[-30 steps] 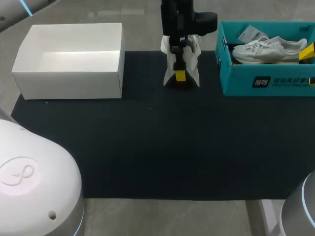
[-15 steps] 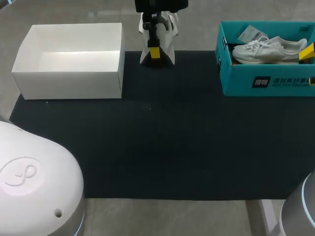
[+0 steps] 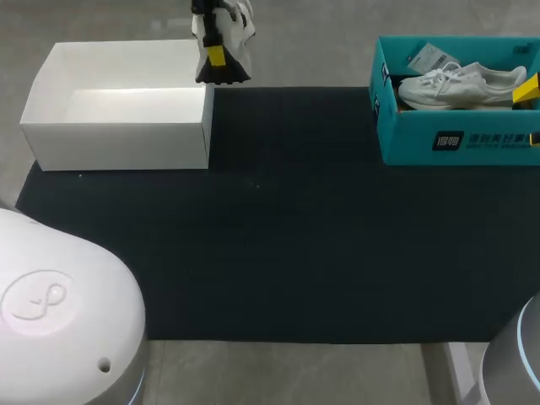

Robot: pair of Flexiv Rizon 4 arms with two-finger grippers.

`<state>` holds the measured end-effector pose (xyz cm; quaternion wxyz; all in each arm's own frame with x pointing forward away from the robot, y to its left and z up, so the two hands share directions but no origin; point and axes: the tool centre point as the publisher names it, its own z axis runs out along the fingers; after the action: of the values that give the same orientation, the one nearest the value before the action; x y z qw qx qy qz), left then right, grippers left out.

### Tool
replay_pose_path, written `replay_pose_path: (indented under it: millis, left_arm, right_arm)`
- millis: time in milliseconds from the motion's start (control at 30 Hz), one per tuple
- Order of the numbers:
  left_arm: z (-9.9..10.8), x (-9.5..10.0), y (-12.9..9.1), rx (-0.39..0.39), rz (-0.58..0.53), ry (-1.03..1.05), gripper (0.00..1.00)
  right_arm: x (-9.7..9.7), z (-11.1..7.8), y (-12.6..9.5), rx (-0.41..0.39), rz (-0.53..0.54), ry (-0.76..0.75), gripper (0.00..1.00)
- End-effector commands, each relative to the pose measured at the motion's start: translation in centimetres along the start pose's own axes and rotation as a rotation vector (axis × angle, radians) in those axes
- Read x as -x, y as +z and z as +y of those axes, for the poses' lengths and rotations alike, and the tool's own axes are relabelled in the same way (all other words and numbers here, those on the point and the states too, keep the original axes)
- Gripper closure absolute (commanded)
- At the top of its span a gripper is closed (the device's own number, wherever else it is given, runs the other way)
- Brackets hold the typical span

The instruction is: Take the shoe out of the shoebox, open the shoe tongue, remove and reinsert the insole, then place the shoe into the shoebox

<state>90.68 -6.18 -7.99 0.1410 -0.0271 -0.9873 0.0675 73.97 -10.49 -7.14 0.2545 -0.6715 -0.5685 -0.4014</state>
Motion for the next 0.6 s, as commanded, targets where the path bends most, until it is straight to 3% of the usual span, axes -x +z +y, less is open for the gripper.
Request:
replay_pose_path:
  millis: [33, 200, 433, 600]
  left_arm:
    - [2.9, 0.3, -1.3, 0.003, 0.001, 0.031, 1.0]
    - [5.5, 1.4, -1.5, 0.043, -0.032, 0.039, 1.0]
    - [10.0, 3.1, -2.0, 0.097, 0.006, 0.073, 1.0]
    - [13.9, 4.7, -3.1, 0.083, 0.039, 0.072, 1.0]
  right_arm:
    - [0.0, 0.1, 0.1, -0.001, -0.003, 0.002, 0.0]
    - [0.0, 0.1, 0.1, -0.001, -0.003, 0.002, 0.0]
    - [0.0, 0.1, 0.1, -0.001, -0.003, 0.002, 0.0]
    - [0.0, 0.1, 0.1, -0.001, -0.003, 0.002, 0.0]
